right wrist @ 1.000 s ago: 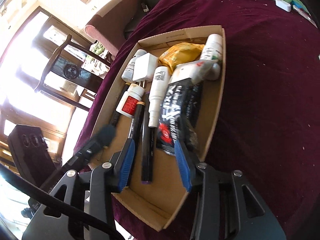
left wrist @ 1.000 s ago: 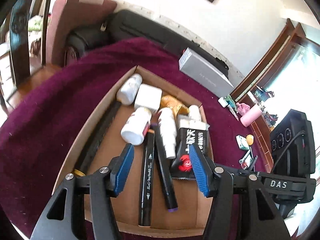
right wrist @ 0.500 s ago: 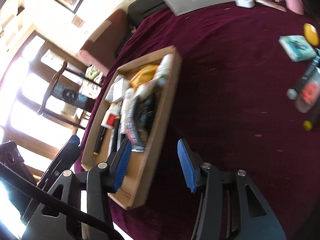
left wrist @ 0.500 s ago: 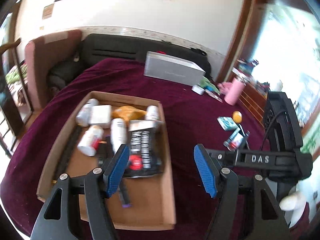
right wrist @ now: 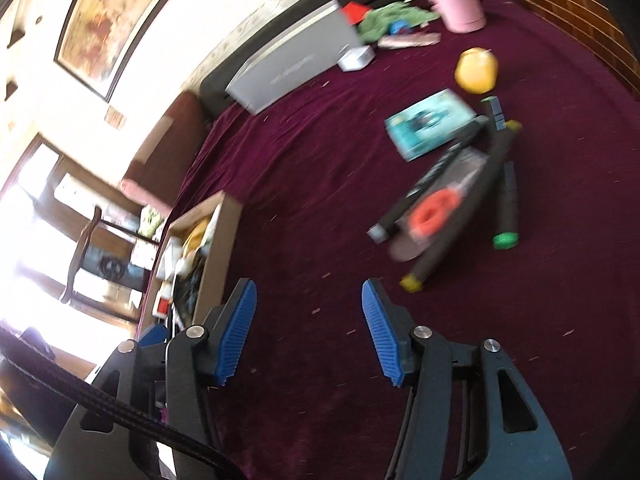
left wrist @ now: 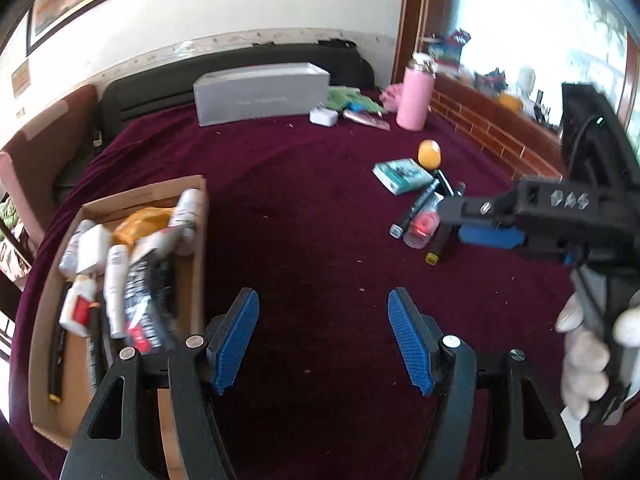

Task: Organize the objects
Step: 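Move both open tools back over the items on the bedspread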

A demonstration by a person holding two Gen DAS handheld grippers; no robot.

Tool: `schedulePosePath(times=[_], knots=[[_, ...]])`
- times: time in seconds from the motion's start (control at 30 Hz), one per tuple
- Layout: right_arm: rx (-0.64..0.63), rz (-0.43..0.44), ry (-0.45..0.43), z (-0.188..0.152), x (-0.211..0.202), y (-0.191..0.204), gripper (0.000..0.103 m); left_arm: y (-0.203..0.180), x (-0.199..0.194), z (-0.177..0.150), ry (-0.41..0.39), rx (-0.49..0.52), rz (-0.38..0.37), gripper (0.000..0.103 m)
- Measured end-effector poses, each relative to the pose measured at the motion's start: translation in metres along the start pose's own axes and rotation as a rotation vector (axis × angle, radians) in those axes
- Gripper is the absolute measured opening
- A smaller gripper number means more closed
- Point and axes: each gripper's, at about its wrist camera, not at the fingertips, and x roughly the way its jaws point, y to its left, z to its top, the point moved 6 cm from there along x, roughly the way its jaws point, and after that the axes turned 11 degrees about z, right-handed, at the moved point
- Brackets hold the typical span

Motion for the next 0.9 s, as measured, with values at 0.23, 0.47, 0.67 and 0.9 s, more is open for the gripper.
schedulePosePath(times=[0.23,0.47,0.67,0.9], knots=[[0.031,-0.019,-0.058,0.023,-0.027,-0.032,0.055,-0.024,0.032,0.004,0.069,0.047,0.025,0.061],[0.083,-0.040,-0.098,0.043,-0.044,-0.068,0.056,-0.039,0.063,0.003,0.136,0.078,0.046,0.061],[0.125,-0.058,-0.109,0.053,-0.047,-0.091,0.056,-0.047,0.084,-0.003,0.185,0.091,0.050,0.061],[0.142,-0.063,-0.093,0.059,-0.036,-0.098,0.056,-0.045,0.090,-0.003,0.183,0.077,0.040,0.065]])
